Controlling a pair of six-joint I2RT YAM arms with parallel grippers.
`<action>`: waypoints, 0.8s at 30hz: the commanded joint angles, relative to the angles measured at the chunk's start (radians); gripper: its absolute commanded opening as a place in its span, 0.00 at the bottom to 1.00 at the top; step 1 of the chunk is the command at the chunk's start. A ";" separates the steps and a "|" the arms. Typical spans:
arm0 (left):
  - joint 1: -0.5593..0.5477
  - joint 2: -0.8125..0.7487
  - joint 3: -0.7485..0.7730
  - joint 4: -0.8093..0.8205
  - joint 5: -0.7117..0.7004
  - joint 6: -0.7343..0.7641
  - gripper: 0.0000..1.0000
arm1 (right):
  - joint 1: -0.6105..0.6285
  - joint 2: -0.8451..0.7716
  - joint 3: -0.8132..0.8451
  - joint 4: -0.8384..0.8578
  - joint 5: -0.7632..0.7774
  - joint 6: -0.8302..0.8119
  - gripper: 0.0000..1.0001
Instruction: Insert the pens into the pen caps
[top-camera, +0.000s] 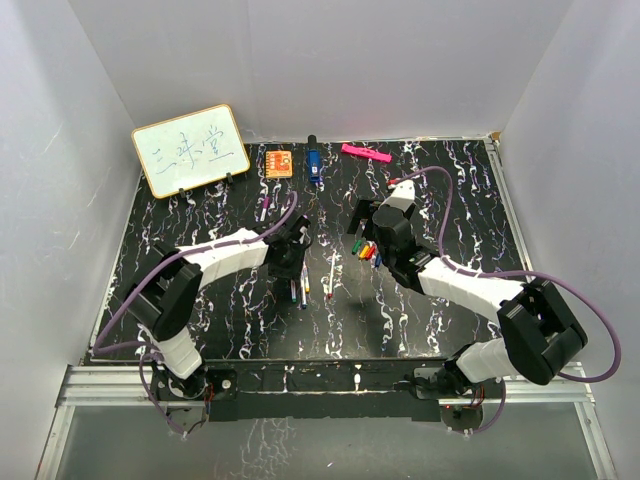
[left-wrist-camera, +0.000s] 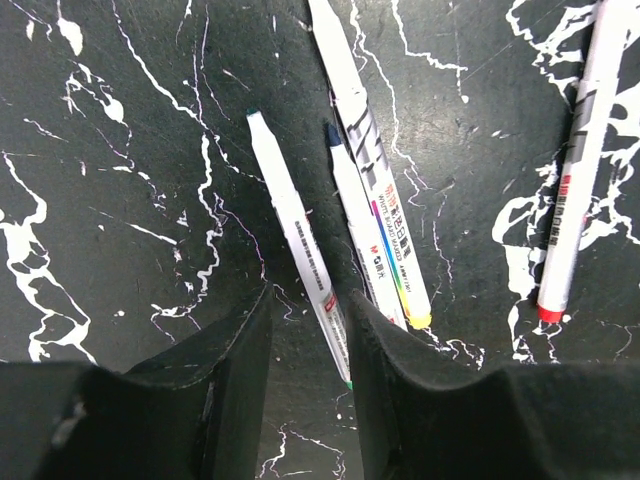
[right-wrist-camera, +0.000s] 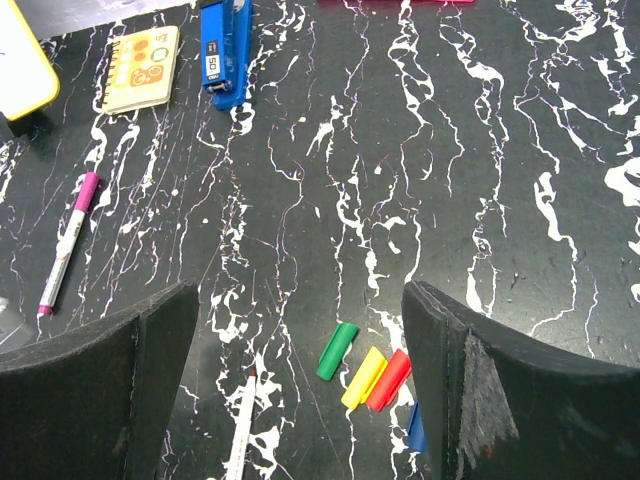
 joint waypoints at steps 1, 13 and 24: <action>-0.004 0.013 0.005 -0.026 -0.016 -0.008 0.33 | 0.001 -0.011 0.006 0.034 0.016 0.015 0.80; -0.003 0.042 -0.006 -0.090 -0.054 -0.008 0.24 | 0.001 -0.007 0.007 0.034 0.008 0.024 0.80; -0.003 0.087 -0.004 -0.163 -0.094 0.023 0.25 | 0.000 -0.009 0.012 0.038 -0.002 0.034 0.80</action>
